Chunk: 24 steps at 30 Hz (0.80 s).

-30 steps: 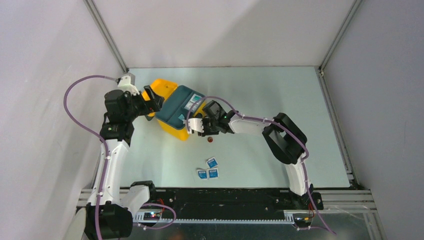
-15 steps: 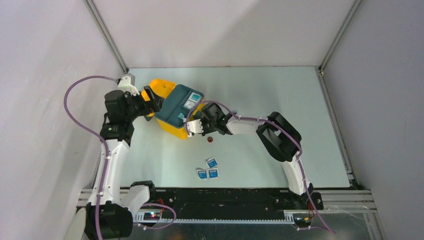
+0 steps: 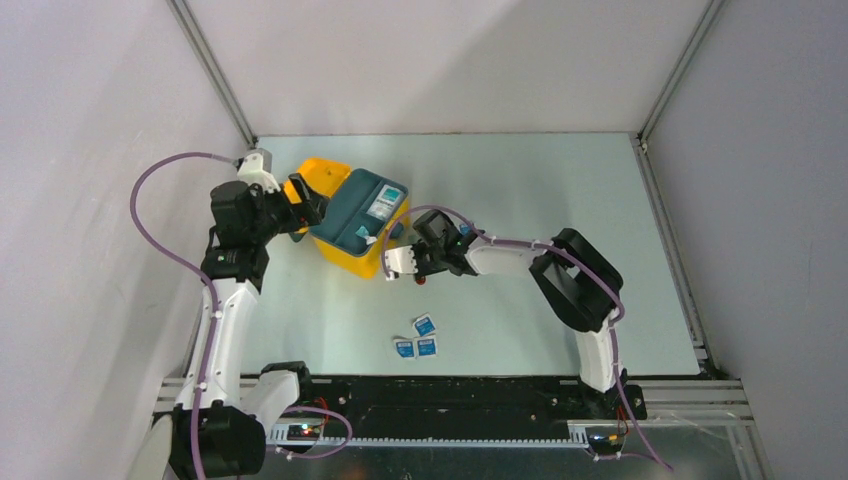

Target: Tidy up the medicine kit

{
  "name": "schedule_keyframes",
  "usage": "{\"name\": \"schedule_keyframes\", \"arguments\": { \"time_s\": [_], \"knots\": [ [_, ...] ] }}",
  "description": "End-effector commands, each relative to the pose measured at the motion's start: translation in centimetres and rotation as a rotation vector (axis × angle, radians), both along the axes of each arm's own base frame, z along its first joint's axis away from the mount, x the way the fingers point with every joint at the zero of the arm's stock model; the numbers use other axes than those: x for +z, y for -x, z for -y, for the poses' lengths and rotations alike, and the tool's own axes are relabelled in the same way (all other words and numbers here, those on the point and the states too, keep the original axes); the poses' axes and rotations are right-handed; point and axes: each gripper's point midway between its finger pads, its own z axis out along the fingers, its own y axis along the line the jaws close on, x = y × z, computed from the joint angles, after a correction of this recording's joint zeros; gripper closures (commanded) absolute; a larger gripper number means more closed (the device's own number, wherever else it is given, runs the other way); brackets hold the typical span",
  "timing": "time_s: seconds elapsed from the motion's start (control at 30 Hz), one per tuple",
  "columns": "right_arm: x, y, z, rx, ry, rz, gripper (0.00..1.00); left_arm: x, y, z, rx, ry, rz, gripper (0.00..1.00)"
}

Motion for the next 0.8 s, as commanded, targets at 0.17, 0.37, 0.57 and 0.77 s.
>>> {"name": "schedule_keyframes", "arguments": {
  "time_s": [0.17,0.37,0.57,0.77],
  "knots": [
    [9.3,-1.1,2.4,-0.368,-0.262,-0.102,0.79,0.5,-0.3,7.4,-0.256,-0.075,0.018,0.11],
    [16.6,-3.9,12.6,-0.847,-0.545,-0.28,0.27,-3.3,1.2,17.1,-0.558,-0.19,-0.065,0.17],
    [21.0,-3.0,20.8,-1.044,-0.748,-0.45,0.11,-10.3,0.7,21.7,-0.595,-0.295,-0.257,0.29],
    [22.6,-1.6,23.4,-1.073,-0.826,-0.457,0.13,-16.1,-1.4,21.4,-0.49,-0.46,-0.407,0.27]
  ]
}}
